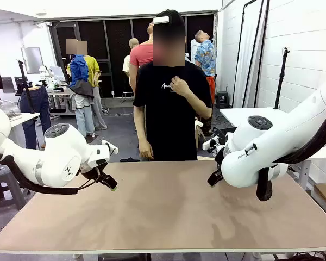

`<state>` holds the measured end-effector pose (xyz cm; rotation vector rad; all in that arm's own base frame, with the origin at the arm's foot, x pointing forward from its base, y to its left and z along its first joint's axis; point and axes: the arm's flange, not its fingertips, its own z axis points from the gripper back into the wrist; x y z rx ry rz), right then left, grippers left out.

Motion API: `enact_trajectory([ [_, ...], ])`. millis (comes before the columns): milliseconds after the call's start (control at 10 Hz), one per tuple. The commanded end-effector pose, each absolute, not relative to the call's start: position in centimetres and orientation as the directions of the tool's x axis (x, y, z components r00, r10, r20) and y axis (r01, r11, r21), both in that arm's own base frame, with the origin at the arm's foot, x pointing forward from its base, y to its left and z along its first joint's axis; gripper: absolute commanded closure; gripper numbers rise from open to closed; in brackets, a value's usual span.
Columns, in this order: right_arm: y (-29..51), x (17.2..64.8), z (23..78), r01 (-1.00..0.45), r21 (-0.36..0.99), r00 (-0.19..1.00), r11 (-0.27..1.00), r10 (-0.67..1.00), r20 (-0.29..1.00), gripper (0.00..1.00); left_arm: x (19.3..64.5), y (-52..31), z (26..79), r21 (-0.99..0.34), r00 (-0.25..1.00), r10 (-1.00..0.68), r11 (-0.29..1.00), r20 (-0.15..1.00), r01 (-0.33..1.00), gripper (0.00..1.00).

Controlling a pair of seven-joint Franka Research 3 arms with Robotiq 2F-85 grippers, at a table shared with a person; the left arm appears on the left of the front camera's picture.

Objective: Fold the training pants.
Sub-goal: Grab both ends of the Training pants handed by a person.

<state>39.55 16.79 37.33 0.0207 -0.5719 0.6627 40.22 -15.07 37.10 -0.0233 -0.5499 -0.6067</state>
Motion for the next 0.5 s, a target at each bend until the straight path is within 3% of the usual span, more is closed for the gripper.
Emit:
enact_trajectory([
  [0,16.8,39.55,37.33,-0.587,-0.16,0.641,0.794,0.576,0.508,0.0,40.22,-15.07,37.11,0.137,0.683,-0.535,0.826,0.497,0.547,0.0],
  [400,16.8,39.55,37.33,-0.587,-0.16,0.641,0.794,0.576,0.508,0.0,40.22,-15.07,37.11,0.137,0.683,-0.535,0.826,0.497,0.547,0.0],
])
